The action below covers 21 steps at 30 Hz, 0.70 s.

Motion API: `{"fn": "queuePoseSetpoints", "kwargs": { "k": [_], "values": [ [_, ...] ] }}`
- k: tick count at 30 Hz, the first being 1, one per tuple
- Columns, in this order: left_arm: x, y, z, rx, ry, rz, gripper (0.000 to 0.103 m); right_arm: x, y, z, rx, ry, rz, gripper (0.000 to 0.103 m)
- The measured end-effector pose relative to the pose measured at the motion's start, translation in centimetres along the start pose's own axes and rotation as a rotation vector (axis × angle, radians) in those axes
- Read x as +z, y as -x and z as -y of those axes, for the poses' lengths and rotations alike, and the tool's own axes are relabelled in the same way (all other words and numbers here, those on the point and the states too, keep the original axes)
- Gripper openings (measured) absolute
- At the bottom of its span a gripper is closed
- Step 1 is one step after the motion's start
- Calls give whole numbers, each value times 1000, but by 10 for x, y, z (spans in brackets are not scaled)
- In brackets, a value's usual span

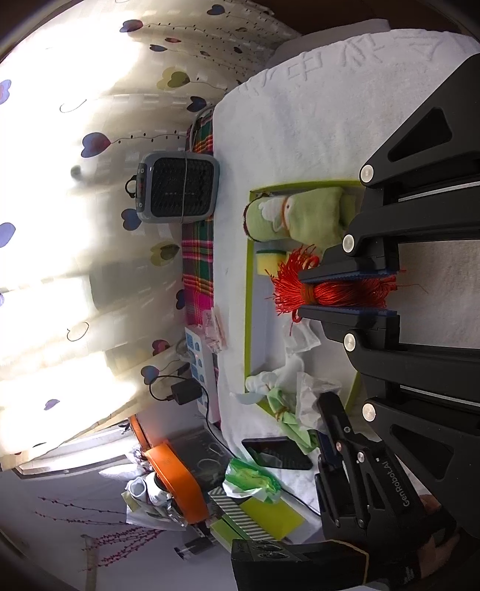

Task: Organize soft objects
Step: 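Carry the white cloth and red string bundle over the green box lid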

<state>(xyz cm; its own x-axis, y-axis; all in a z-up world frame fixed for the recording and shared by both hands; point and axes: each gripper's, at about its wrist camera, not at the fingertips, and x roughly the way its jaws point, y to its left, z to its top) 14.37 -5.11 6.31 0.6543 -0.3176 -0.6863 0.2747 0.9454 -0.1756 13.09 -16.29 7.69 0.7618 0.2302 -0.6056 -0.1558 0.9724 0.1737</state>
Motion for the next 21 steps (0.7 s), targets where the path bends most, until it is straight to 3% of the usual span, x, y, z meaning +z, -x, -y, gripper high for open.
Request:
{"fn": "queuePoseSetpoints", "kwargs": {
  "k": [10,21],
  "values": [
    [6,-19,-4,9,-3,-19,15,24,-31,-2,56,-26,-11,12],
    [3,-37,-12,21,12,-52,15,29,-78,0,64,-39,-80,12]
  ]
}}
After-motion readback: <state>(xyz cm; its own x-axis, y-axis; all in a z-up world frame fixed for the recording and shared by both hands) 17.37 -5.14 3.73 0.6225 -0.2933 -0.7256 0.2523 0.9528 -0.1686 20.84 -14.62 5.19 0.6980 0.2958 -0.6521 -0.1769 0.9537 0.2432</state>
